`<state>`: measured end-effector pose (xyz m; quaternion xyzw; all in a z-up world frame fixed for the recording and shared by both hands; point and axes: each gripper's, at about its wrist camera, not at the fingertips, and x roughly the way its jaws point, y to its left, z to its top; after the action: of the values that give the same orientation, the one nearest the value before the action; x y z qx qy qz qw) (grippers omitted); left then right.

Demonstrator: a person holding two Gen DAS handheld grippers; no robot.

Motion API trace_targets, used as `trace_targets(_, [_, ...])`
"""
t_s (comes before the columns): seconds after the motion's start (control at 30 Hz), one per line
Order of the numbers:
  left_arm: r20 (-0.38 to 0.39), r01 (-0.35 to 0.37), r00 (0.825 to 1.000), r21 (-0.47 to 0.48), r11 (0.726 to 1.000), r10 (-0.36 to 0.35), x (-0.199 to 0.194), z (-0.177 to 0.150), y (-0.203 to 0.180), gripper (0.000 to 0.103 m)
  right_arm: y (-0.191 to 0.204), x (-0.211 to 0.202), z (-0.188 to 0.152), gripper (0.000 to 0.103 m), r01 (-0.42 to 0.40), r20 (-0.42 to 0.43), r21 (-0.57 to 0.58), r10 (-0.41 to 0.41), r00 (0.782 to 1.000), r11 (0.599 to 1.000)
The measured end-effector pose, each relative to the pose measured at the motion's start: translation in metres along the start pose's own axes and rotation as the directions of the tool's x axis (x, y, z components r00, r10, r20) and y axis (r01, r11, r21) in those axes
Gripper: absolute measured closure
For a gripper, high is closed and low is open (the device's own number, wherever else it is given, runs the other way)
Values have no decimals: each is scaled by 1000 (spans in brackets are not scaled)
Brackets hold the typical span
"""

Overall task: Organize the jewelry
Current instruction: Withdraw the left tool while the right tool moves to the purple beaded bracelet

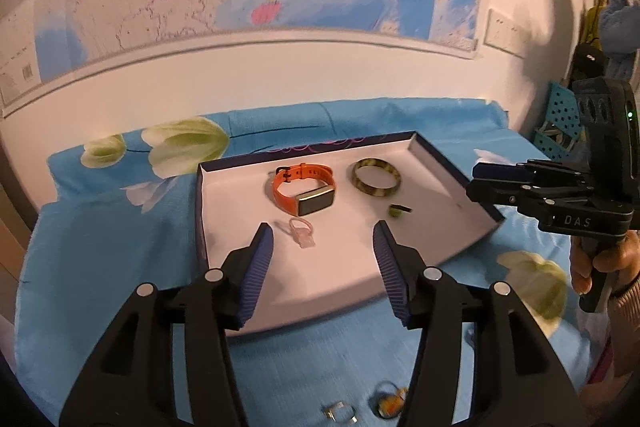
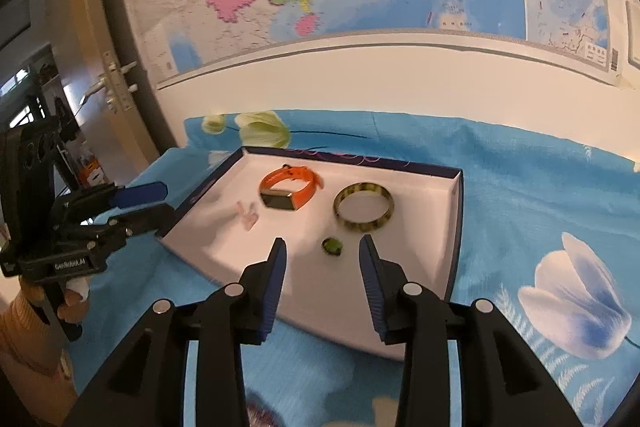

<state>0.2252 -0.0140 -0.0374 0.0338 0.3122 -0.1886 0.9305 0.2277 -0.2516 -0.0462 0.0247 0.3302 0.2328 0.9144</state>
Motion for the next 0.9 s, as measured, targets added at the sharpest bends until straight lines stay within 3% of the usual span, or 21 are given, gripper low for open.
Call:
trace_targets(0.37, [3, 39, 999, 8, 999, -39, -35, -44, -20, 47, 43, -31, -61, 68, -52, -112, -144, 36, 993, 988])
trace_targets(0.57, [-7, 58, 998, 8, 998, -58, -45, -64, -29, 47, 53, -29, -88, 75, -58, -170, -160, 31, 985, 985])
trace_targets(0.9, [-29, 66, 997, -21, 998, -67, -48, -81, -32, 47, 64, -19, -97, 75, -42, -189, -191, 5, 982, 981])
